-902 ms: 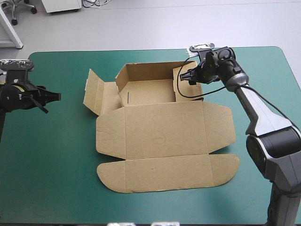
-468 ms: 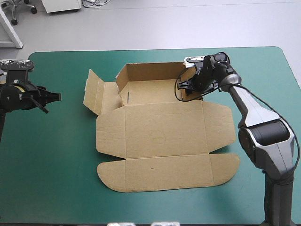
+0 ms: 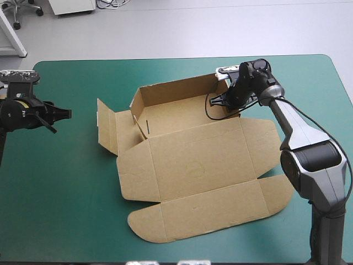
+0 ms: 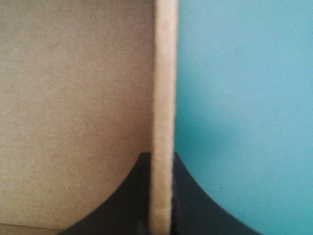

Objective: Fold the box

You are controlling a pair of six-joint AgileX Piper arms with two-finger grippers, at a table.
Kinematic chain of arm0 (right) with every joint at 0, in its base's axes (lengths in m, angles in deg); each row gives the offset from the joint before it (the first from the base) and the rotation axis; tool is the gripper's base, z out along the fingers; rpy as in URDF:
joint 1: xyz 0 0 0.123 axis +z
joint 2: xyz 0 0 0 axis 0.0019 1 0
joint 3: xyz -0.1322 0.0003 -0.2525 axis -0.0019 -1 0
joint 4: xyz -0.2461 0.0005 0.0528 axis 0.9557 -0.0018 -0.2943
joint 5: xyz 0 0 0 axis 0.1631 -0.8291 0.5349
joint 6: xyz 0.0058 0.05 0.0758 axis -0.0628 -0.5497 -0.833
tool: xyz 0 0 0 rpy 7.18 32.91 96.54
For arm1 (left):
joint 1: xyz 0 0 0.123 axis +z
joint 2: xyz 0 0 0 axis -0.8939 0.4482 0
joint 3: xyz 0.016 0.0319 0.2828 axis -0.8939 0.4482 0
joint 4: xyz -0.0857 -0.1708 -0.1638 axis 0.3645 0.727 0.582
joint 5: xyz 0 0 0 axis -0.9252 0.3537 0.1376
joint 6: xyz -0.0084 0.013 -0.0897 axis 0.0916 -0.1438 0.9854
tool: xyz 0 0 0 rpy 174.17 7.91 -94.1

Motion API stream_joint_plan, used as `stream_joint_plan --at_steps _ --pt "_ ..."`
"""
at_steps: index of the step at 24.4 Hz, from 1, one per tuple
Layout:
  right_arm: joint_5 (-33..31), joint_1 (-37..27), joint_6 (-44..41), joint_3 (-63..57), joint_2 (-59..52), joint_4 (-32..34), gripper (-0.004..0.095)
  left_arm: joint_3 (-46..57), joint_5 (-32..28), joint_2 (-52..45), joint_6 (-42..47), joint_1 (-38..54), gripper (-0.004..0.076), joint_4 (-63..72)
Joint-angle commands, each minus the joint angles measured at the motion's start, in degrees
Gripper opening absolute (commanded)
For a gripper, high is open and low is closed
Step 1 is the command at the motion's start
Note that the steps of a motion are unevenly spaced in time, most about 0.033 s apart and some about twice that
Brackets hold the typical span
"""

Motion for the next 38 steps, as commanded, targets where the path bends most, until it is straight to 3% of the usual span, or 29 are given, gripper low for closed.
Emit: stream_joint_plan --at_steps 1,4,10,12,14,17,19,22,28,35,38 --pt "-0.42 -0.08 -0.05 5.42 -7.02 -0.94 -0.0019 -1.59 -3.69 -1.31 0.24 -0.03 0.0293 0.27" --pt "-5.55 -0.08 0.22 10.66 -9.3 -0.43 -0.0019 -1.59 -4.63 -1.31 0.24 -0.03 0.0293 0.04" --pt "-6.18 -0.08 0.9 12.96 -18.21 1.85 -0.0019 -1.59 -9.03 -1.31 0.36 0.06 0.0281 -0.46" --pt "-6.18 -0.49 1.16 12.96 -21.47 3.16 -0.0019 -1.59 -11.95 -1.31 0.61 0.38 0.0176 -0.54" --pt "-6.18 -2.0 1.54 12.96 -24.41 3.02 -0.0019 -1.59 -14.89 -1.21 0.49 2.58 -0.0008 0.76" --pt "-6.18 -5.49 1.73 12.6 -28.09 2.01 -0.0019 -1.59 -17.8 0.52 -4.49 9.93 0.001 10.38" --pt "-6.18 -7.08 1.88 12.6 -29.56 -1.37 -0.0019 -1.59 -14.16 4.0 -19.15 14.67 0.001 32.03" --pt "-6.18 -7.31 2.21 12.6 -30.37 -2.21 -0.0019 -1.59 -7.97 8.67 -31.07 16.3 0.001 49.8" --pt "-6.18 -7.31 2.93 12.6 -31.05 -7.16 -0.0019 -1.59 -1.69 17.26 -44.98 15.31 0.001 70.18" --pt "-6.18 -7.31 2.81 11.79 -31.42 -9.27 -0.0019 -1.59 16.82 27.97 -54.89 13.87 0.0009 97.42" --pt "-6.18 -7.31 2.81 9.0 -31.42 -9.69 -0.0018 -1.59 16.71 29.05 -56.42 11.25 0.0007 97.45"
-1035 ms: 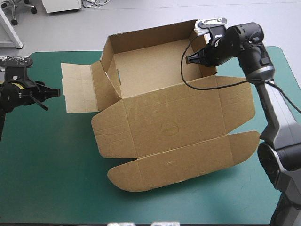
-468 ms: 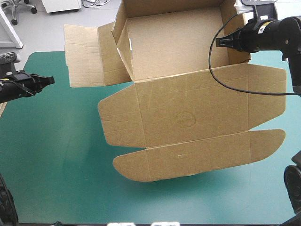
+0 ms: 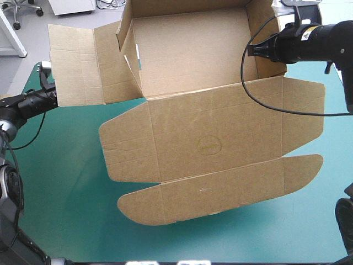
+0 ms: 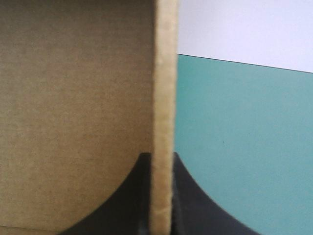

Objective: Fold the box

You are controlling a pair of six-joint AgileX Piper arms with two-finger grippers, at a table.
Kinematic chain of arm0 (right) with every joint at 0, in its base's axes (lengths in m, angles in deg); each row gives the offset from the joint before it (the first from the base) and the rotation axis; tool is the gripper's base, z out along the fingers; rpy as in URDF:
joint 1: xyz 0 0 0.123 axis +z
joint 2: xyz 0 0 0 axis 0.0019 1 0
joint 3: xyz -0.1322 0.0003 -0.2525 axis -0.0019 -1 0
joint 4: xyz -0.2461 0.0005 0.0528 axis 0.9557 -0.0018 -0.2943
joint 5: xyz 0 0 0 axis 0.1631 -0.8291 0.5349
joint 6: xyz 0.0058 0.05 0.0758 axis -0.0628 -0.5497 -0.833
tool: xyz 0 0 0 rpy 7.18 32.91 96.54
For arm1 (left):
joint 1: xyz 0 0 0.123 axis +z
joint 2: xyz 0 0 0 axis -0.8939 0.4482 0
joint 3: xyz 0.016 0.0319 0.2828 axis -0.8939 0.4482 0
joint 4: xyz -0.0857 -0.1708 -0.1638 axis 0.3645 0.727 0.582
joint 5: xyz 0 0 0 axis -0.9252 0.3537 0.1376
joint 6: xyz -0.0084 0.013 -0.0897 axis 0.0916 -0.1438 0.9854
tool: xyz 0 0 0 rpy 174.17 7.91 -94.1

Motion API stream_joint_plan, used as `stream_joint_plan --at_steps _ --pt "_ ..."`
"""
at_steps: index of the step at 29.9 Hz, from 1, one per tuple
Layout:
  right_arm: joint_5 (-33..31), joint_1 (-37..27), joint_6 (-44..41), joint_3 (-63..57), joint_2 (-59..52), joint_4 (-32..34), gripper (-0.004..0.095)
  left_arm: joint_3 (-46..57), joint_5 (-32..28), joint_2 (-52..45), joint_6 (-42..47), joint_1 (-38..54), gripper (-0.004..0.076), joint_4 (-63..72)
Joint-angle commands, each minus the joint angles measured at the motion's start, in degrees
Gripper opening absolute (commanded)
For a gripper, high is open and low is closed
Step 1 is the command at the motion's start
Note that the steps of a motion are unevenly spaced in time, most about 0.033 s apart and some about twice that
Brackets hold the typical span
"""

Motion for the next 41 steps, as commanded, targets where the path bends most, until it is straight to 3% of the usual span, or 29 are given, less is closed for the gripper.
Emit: stream_joint_plan --at_steps 1,9,19,41 --pt "-0.04 -0.3 -0.28 -2.02 -2.62 -2.33 -0.0018 -1.59 6.44 -1.86 -3.03 -3.49 0.0006 6.77" --pt "-0.04 -0.3 0.81 -6.77 -2.62 -0.96 -0.0019 -1.59 6.44 -1.98 -4.22 -10.02 0.0006 9.21" --pt "-0.04 -0.3 -0.88 -6.77 -2.48 6.28 -0.0018 -1.59 6.54 -5.54 -2.32 -13.39 0.0006 11.88" --pt "0.31 -0.3 -0.88 -6.77 2.56 3.54 -0.0019 -5.74 6.43 -11.68 1.93 -18.33 0.0006 11.88"
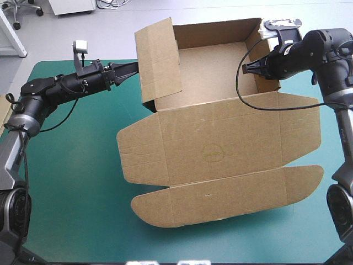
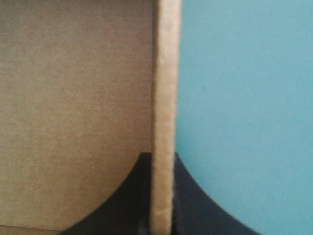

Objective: Fold the box

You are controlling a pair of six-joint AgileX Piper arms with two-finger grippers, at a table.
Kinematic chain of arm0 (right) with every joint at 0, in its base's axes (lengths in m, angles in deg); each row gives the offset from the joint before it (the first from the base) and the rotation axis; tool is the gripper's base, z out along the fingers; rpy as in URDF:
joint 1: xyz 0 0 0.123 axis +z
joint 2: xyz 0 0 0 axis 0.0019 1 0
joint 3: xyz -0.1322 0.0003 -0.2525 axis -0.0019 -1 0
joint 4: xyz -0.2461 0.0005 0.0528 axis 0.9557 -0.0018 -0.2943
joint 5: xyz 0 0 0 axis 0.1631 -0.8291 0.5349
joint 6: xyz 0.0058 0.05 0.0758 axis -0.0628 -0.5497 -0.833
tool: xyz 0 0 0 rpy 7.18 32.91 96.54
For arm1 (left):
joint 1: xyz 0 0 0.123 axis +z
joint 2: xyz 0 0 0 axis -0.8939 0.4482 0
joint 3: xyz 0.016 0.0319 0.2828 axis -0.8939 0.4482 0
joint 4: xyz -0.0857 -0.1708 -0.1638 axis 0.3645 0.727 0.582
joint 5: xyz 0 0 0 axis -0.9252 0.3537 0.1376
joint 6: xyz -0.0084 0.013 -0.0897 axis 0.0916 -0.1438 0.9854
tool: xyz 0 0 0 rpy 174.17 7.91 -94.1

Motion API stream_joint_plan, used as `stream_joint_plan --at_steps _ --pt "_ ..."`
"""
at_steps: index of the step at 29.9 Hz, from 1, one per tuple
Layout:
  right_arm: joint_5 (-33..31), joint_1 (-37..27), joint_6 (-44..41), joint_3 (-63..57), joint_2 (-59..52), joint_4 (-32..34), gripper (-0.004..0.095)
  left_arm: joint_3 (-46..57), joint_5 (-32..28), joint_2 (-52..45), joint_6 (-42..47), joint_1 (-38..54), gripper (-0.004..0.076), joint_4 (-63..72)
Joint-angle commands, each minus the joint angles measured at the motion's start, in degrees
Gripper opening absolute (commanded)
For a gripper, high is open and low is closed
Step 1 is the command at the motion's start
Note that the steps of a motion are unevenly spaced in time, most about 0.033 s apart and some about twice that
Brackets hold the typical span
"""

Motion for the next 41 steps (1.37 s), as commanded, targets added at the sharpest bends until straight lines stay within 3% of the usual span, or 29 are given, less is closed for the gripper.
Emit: stream_joint_plan --at_steps 1,7,10,15,18,25,30,41 --pt "0.32 -0.3 -0.01 1.5 -2.18 -1.25 -0.0018 -2.24 4.8 -3.06 0.8 -1.46 0.0006 5.51" --pt "0.9 -0.3 0.09 1.5 -1.82 -1.25 -0.0018 -2.24 3.67 -3.06 3.35 -1.7 0.0025 5.51" --pt "0.9 -0.3 0.22 1.5 -1.71 -1.25 -0.0019 -2.24 3.75 -3.06 3.35 -1.7 0.0113 5.12" --pt "1.01 -0.3 0.22 1.5 -1.71 -1.25 -0.0018 -2.24 3.47 -3.06 3.75 -1.7 0.0331 4.99" --pt "1.01 -0.3 0.22 1.5 -1.71 -1.0 -0.0018 -2.62 3.69 -3.06 4.43 -1.7 0.0397 4.61" --pt "1.24 0.16 0.22 1.5 -1.71 -0.84 -0.0018 -5.35 1.56 -3.06 7.23 -2.4 0.0413 1.79" --pt "1.24 0.16 -0.02 1.5 -1.71 -0.74 -0.0018 -9.56 -5.5 -3.06 13.55 -5.08 0.0413 -9.93" --pt "0.06 0.16 -4.12 1.5 1.17 0.77 -0.0014 -19.13 -15.1 -3.06 30.02 -11.18 0.0413 -34.66"
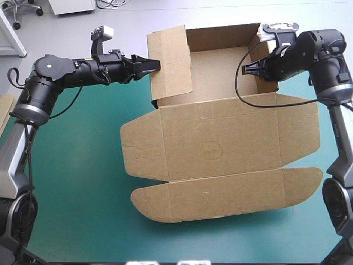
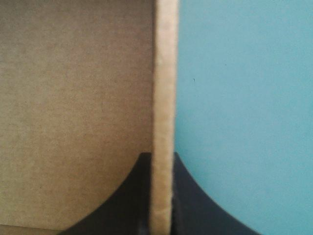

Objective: Fold the box

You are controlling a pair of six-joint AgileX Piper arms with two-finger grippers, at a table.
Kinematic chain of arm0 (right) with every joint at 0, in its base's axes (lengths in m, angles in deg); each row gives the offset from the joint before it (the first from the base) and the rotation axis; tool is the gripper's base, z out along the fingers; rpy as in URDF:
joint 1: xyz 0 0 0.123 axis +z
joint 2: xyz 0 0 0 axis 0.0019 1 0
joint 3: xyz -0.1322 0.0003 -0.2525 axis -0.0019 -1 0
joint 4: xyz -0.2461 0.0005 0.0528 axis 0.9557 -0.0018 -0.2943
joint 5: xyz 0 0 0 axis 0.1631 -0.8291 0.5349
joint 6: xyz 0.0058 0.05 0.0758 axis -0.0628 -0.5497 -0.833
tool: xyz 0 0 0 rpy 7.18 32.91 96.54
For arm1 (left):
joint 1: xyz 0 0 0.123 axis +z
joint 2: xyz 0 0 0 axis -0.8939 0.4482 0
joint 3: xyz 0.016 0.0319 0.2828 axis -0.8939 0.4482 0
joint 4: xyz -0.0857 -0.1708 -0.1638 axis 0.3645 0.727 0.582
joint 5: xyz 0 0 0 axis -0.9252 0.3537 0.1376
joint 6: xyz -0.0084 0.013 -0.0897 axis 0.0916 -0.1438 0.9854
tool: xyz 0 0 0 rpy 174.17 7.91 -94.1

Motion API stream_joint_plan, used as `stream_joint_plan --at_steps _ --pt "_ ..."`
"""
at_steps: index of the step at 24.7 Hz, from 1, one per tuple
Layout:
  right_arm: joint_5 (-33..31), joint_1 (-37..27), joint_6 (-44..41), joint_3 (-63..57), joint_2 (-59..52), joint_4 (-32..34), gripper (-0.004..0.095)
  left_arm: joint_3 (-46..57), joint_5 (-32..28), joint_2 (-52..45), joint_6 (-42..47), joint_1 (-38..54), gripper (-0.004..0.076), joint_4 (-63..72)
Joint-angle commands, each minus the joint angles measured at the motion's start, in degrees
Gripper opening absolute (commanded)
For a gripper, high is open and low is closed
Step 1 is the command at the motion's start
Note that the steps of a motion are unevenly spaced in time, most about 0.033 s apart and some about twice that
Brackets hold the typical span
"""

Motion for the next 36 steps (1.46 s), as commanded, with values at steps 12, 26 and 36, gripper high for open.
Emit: stream_joint_plan --at_steps 12,26,36 --pt "3.37 4.4 -3.7 1.52 1.13 -2.63 -0.0014 -4.02 -8.38 -1.48 18.85 -5.85 0.0413 -21.57" --pt "6.78 14.34 -15.19 1.52 7.71 4.45 -0.0014 -4.52 -2.45 3.36 38.99 -6.19 0.0403 -45.94" --pt "7.0 15.61 -17.66 1.52 8.43 4.12 -0.0014 -5.62 -1.23 5.82 48.68 -12.81 0.0064 -64.2"
